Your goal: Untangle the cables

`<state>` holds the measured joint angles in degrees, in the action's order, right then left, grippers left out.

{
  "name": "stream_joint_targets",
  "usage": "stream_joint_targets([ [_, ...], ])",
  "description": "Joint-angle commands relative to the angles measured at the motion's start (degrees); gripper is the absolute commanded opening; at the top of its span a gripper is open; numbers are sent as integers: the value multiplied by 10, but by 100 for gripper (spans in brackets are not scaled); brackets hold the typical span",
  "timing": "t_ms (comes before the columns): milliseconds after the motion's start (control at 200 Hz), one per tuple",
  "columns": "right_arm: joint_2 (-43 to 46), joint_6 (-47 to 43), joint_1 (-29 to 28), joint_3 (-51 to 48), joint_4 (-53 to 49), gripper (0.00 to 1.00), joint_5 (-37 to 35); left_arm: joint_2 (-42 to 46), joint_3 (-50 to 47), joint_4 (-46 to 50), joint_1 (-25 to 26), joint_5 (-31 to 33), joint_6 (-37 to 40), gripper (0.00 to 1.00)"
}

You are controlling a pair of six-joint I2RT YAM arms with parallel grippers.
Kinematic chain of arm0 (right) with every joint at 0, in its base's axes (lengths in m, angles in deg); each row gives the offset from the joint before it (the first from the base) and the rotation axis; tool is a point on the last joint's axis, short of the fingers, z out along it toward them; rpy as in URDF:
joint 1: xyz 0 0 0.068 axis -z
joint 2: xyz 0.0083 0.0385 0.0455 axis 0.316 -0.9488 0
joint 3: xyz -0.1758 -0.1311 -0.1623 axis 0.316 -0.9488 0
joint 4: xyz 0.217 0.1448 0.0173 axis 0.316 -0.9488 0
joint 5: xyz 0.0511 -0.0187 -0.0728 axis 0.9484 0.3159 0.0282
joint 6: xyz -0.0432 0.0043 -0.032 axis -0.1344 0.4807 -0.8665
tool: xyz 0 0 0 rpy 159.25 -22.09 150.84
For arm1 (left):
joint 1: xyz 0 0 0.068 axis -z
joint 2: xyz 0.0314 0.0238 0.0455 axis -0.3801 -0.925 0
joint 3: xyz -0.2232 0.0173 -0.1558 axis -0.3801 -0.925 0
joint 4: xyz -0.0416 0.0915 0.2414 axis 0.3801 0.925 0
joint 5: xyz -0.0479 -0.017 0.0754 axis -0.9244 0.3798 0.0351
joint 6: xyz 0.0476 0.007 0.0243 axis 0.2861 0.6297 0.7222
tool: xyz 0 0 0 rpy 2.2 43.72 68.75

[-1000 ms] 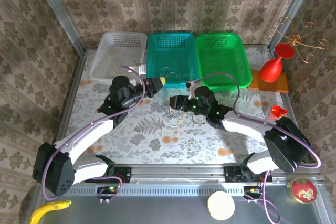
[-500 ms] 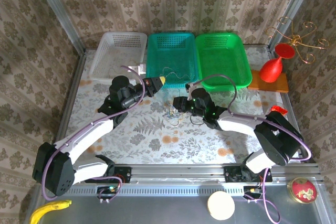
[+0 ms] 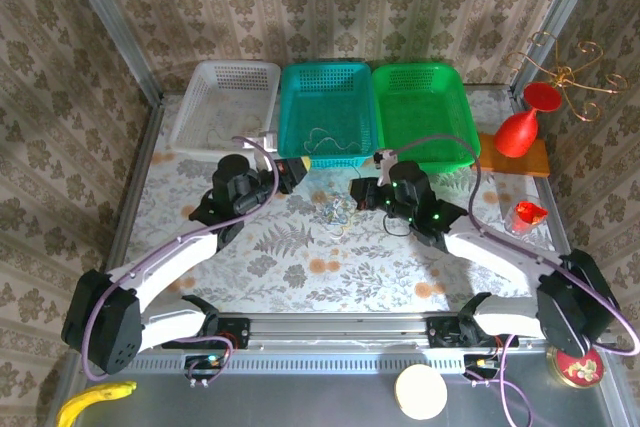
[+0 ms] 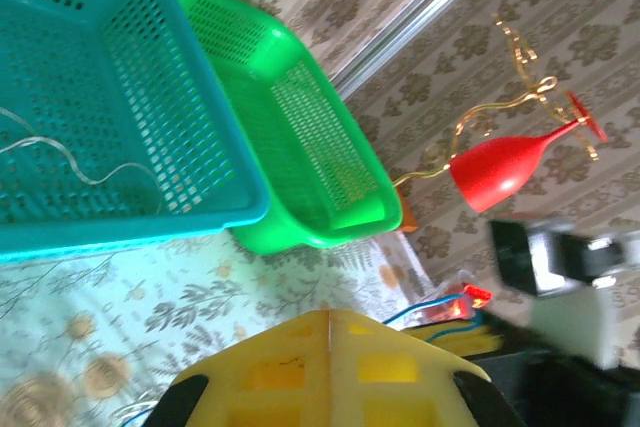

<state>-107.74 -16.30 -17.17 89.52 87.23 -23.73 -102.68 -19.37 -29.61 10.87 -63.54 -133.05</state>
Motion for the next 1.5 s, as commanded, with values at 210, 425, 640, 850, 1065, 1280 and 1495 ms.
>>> stream_joint_targets([
  [210,32,-79,3,177,-161,0,58,8,-63,-47,-6,0,78,38],
  [425,21,-97,2,265,-205,0,79,12,-112,-87,-5,9,95,70],
  [640,12,-98,1,303,-212,0,95,9,-134,-70,11,19,154,87],
  [850,8,-96,-4,325,-214,0,101,-35,-133,-65,66,47,212,98],
  [1065,13,-95,-13,333,-219,0,100,-118,-106,-102,105,82,227,100],
  [1280,30,-92,-24,339,-222,0,95,-178,-75,-142,110,132,222,100],
  [1495,41,-81,-28,362,-222,0,96,-240,-52,-179,103,129,219,79],
])
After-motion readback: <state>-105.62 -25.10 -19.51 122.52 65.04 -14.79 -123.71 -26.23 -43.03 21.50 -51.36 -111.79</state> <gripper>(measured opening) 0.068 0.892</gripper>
